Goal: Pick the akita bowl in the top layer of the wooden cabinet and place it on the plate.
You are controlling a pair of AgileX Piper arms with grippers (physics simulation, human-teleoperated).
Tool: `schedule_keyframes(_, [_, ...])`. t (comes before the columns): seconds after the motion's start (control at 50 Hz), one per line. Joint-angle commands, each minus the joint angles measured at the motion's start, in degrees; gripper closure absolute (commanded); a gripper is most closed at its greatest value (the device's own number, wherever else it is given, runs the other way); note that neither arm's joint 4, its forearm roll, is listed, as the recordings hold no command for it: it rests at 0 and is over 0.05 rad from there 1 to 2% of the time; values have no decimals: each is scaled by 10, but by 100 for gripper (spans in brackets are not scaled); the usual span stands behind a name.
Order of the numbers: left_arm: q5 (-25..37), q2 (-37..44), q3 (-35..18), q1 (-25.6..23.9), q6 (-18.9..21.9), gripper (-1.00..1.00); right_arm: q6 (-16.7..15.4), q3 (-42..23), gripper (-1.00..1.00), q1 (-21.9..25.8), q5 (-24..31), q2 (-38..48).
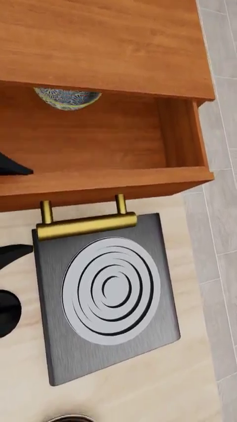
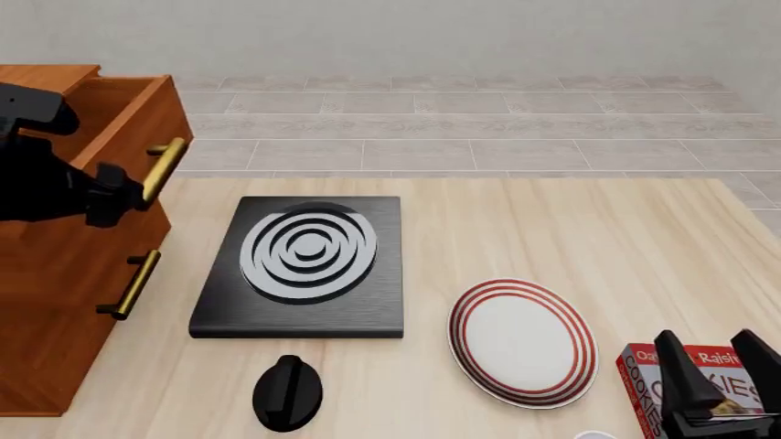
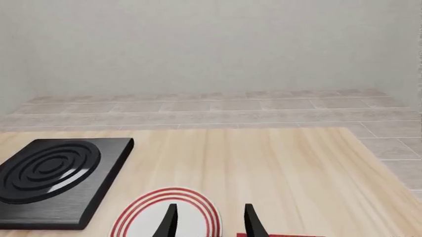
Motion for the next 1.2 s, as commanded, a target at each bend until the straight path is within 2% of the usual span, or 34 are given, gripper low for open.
schedule_keyframes(0.02, [2, 18, -14, -38, 3, -100, -1, 0, -100, -2, 25, -27])
schedule_keyframes(0.44, [5, 49, -39, -78, -5, -100, 3, 0, -100, -8, 23, -26])
schedule_keyframes(0.54, [4, 54, -40, -82, -3, -100, 5, 0, -100, -9, 44, -47])
schedule_keyframes(0.7, [0, 62, -40, -97, -6, -100, 7, 0, -100, -11, 36, -40])
schedule_keyframes(0.88, [-1, 65, -38, -110, -12, -100, 8, 0, -100, -11, 54, -57])
schedule_keyframes(1.2, [2, 75, -47, -138, -29, -100, 8, 0, -100, -13, 11, -12])
